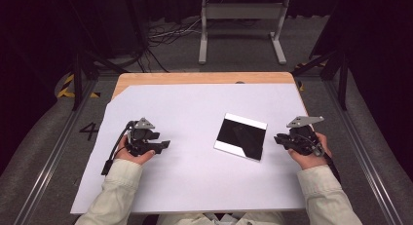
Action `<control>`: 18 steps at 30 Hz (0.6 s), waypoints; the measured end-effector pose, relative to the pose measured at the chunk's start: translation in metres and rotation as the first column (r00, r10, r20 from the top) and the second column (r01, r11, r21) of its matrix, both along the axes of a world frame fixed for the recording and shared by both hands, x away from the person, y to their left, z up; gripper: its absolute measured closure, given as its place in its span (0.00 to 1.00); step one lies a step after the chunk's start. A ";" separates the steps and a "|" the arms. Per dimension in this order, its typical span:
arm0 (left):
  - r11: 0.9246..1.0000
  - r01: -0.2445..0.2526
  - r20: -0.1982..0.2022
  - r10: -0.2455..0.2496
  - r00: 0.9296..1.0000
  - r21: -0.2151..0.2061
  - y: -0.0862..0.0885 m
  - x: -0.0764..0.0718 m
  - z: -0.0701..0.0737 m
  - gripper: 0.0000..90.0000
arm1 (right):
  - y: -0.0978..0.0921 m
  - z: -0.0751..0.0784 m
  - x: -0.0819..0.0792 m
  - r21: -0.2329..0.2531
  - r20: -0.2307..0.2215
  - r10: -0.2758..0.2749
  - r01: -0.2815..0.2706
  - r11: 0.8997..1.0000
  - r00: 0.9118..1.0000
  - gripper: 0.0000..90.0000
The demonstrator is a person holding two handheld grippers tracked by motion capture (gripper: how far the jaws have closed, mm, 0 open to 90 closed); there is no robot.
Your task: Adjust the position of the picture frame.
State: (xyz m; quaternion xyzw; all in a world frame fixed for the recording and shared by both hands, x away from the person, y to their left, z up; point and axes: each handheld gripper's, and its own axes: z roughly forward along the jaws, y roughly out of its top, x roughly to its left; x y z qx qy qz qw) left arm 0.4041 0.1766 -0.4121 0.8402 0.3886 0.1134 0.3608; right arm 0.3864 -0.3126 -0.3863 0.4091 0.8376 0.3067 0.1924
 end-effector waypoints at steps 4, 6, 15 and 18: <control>0.995 0.018 -0.047 -0.023 0.999 -0.099 0.001 0.001 0.000 0.50 | 0.005 0.000 0.002 -0.009 0.005 0.003 -0.003 1.000 1.000 0.94; 0.953 0.031 -0.120 -0.069 0.990 -0.300 0.007 0.004 0.002 0.47 | 0.007 0.001 0.005 -0.022 0.008 0.005 -0.005 1.000 1.000 0.97; 0.996 -0.001 -0.021 -0.001 1.000 -0.086 0.004 0.000 0.005 0.46 | 0.001 0.001 0.021 0.001 -0.044 -0.027 0.027 1.000 0.999 1.00; 0.992 0.014 -0.030 -0.017 0.999 -0.122 0.008 0.002 0.005 0.46 | 0.001 -0.001 0.026 0.016 -0.052 -0.033 0.034 0.999 0.998 1.00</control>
